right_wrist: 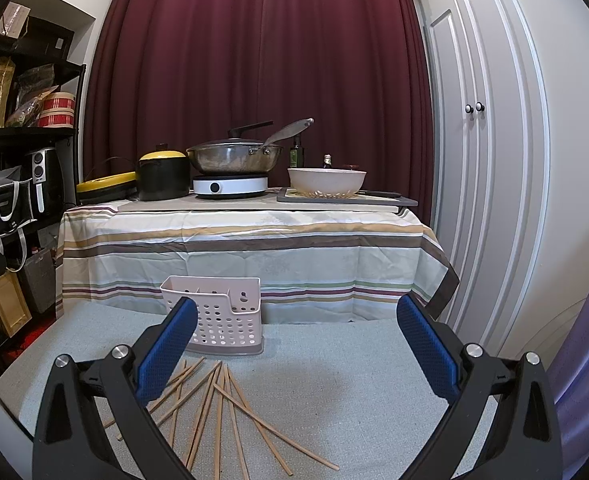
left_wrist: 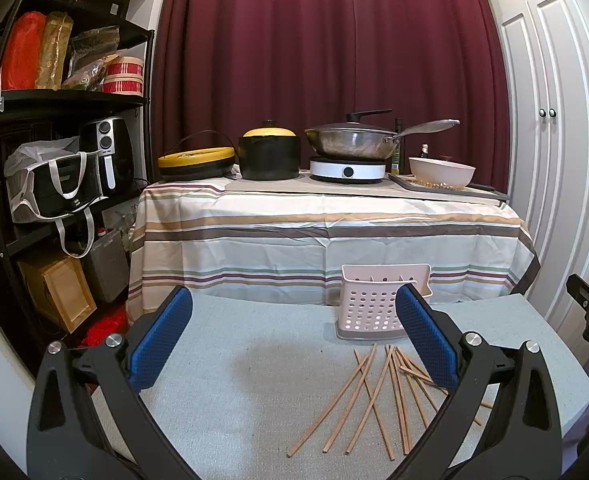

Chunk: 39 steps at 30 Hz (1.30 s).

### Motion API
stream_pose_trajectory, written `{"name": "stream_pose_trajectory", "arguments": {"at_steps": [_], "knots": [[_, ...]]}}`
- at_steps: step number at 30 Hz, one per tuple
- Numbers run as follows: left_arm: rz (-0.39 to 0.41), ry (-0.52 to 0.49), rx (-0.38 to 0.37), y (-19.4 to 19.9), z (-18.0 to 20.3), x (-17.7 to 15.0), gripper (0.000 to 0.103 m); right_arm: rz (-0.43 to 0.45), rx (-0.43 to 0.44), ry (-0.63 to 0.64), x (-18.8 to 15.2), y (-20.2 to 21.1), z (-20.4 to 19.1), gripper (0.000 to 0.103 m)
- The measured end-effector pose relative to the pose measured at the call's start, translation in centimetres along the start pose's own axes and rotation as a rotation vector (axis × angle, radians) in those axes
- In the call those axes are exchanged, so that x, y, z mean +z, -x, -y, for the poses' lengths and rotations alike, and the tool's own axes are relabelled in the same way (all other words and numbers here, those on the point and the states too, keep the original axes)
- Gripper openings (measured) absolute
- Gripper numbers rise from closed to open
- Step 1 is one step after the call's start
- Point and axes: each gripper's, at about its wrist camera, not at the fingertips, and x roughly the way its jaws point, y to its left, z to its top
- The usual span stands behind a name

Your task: Organize utensils

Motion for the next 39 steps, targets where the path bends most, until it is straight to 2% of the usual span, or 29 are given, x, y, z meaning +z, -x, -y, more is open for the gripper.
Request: {"name": "stream_pose_trajectory", "arguments": {"at_steps": [39], "knots": [[0.002,0.000,0.003,0.10,-0.14,0.12,0.099,0.001,0.003,0.001,-0.19,-0.02,-0.14,0.097]]}}
